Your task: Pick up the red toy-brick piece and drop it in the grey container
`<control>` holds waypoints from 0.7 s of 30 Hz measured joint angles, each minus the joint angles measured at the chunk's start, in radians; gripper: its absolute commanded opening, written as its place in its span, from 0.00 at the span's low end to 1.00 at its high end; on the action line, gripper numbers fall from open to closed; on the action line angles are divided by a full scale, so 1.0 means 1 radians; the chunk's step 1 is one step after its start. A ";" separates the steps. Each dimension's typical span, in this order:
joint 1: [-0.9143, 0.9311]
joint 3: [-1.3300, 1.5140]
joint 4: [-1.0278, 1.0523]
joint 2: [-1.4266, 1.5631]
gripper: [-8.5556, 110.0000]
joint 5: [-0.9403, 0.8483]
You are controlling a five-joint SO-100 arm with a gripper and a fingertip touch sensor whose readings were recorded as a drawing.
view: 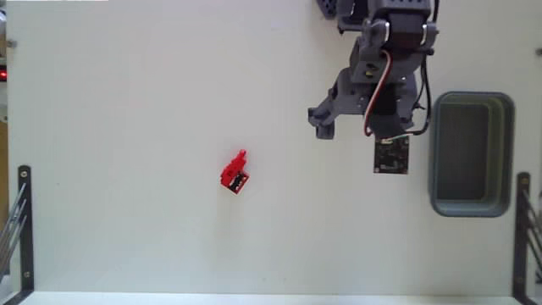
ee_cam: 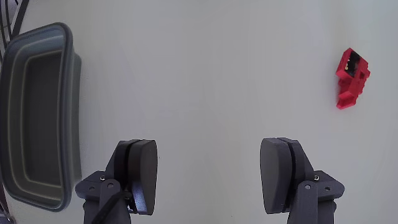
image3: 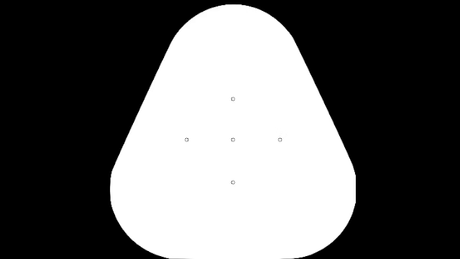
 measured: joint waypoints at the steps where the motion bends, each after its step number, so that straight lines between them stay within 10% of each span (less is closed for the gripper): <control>1: 0.000 0.000 0.000 0.000 1.00 0.000; 21: 0.052 0.000 0.000 0.000 1.00 0.000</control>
